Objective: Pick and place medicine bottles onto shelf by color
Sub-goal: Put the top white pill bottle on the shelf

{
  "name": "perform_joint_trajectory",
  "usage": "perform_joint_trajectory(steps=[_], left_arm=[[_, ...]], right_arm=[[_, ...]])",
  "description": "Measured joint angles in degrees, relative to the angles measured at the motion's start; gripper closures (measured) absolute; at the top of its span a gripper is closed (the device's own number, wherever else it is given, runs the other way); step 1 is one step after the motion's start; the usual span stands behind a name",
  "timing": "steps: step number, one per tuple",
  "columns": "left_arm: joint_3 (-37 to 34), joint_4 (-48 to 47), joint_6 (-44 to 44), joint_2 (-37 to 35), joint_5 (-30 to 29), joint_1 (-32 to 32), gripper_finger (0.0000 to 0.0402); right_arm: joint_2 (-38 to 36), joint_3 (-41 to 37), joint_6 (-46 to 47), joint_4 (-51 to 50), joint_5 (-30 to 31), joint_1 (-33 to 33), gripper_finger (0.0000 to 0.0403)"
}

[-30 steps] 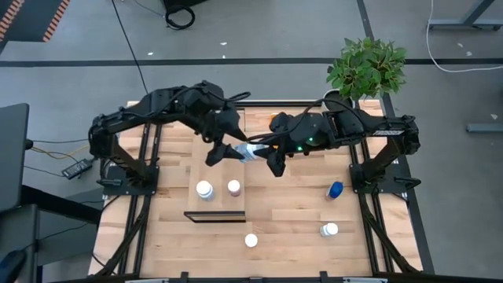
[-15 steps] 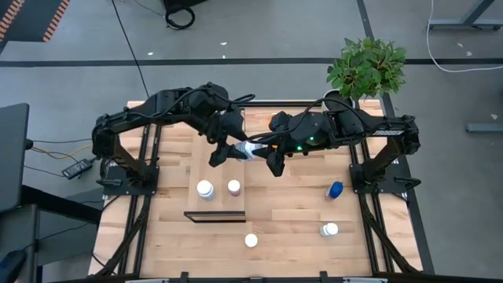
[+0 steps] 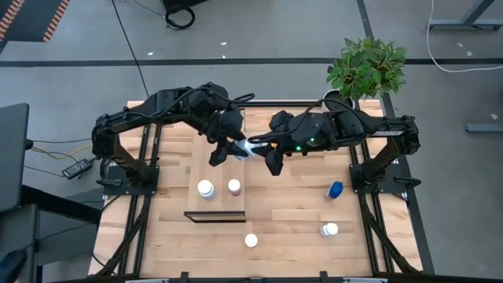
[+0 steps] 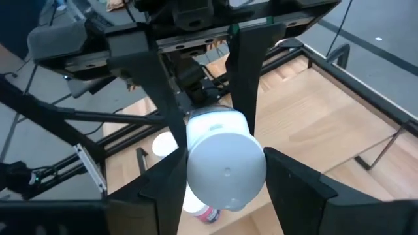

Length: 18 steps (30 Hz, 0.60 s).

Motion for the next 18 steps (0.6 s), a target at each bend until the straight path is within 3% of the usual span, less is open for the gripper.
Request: perform_joint_trajectory(steps=[6, 13, 18], left_arm=[[-0.07, -2.49, -0.30, 0.02, -0.03, 0.28, 0.0200], [-0.09, -9.19, 1.85, -0.55, 0.02, 3.97, 0.0230], [-0.02, -9.12, 1.29, -4.39, 0.13, 8.51, 0.0235]], right_arm=[[-0.68, 0.00, 1.15, 0.57, 0.49, -0.51, 0.0173], [-1.83, 0.02, 2.44, 0.33, 0.62, -0.32, 0.0114], [-3.14, 0.02, 2.47, -0.72, 1.58, -0.39, 0.0098]])
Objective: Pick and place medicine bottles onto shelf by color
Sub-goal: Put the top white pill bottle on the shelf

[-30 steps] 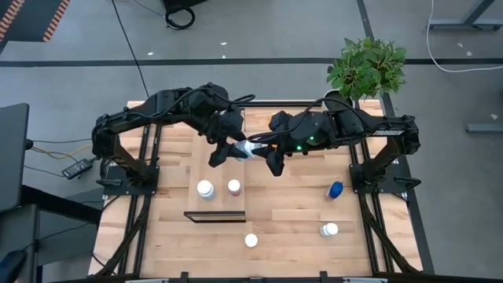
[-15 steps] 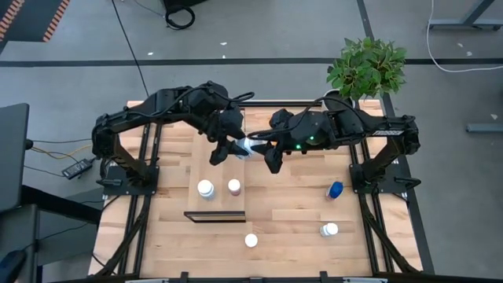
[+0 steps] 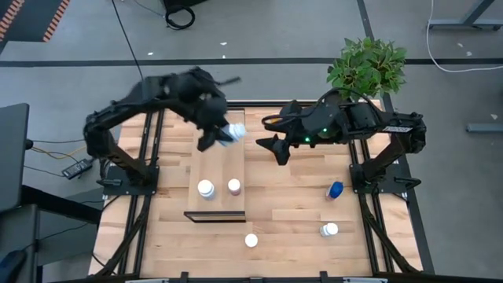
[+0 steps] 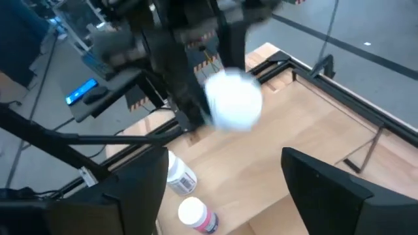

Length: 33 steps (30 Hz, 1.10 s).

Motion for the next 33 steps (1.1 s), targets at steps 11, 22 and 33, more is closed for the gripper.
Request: perform_joint_trajectory(steps=[11, 22, 33], left_arm=[[-15.91, 20.46, -5.00, -17.32, -2.76, 5.82, 0.0246], [-55.86, 55.09, -14.65, -42.83, -9.80, 3.14, 0.0247], [-78.60, 67.36, -13.51, -54.20, -16.68, -1.39, 0.0247]], right_arm=[[-0.70, 0.00, -0.57, -2.02, 3.81, 0.02, 0.0098], [-0.66, 0.00, 0.82, -4.71, 4.69, 0.02, 0.0098], [-0.66, 0.00, 4.54, -5.44, 6.11, 0.00, 0.0098]])
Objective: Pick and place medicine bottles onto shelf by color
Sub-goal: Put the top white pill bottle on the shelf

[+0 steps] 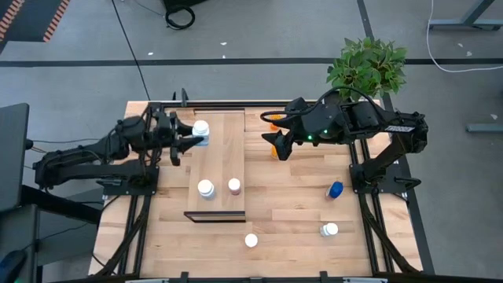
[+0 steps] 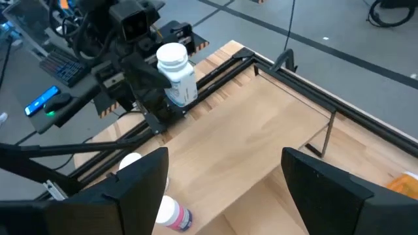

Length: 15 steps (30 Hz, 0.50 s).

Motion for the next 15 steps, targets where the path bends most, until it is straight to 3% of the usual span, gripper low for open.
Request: perform_joint_trajectory(steps=[15], left_arm=[[-16.49, 7.57, -0.71, -8.20, -0.89, -8.02, 0.0249]], right_arm=[[0.04, 0.00, 6.36, -12.18, 2.49, 0.01, 0.0098]])
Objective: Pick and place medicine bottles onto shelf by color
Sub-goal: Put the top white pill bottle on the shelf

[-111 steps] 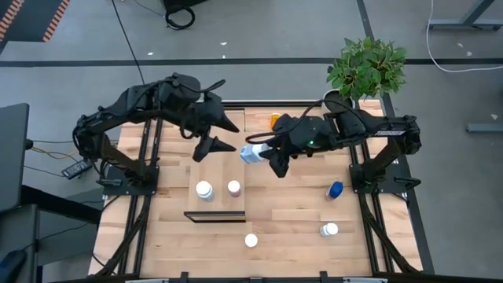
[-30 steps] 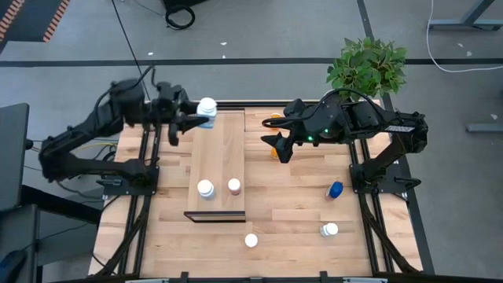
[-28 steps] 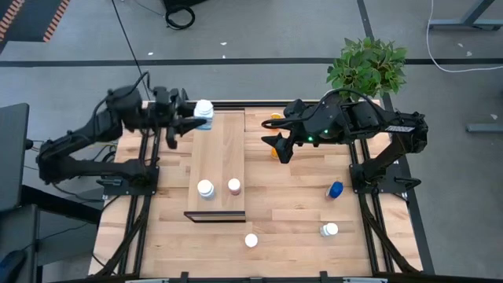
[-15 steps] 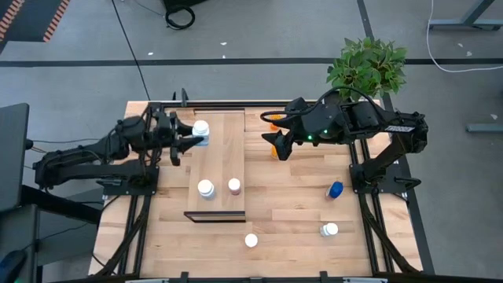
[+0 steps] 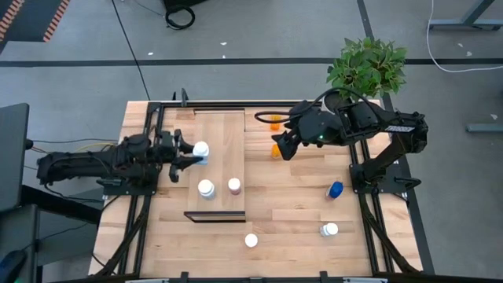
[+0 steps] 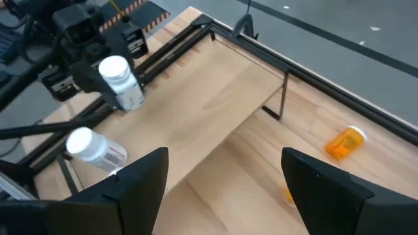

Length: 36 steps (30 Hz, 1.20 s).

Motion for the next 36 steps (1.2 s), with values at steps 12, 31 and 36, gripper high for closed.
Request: perform_joint_trajectory(steps=[12, 31, 36], left_arm=[[-10.72, 9.62, 2.41, -2.80, -2.15, -4.84, 0.0243], [-10.45, 2.12, 5.23, -2.73, -2.13, -7.56, 0.0222], [-10.45, 0.85, 3.81, -2.73, -2.12, -7.56, 0.0216]], right_arm=[[0.00, 0.00, 1.07, -1.37, 1.51, 0.03, 0.0097], [0.00, 0.00, 4.55, -1.35, 1.50, 0.01, 0.0097], [0.00, 0.00, 5.34, -1.33, 1.50, 0.01, 0.0097]])
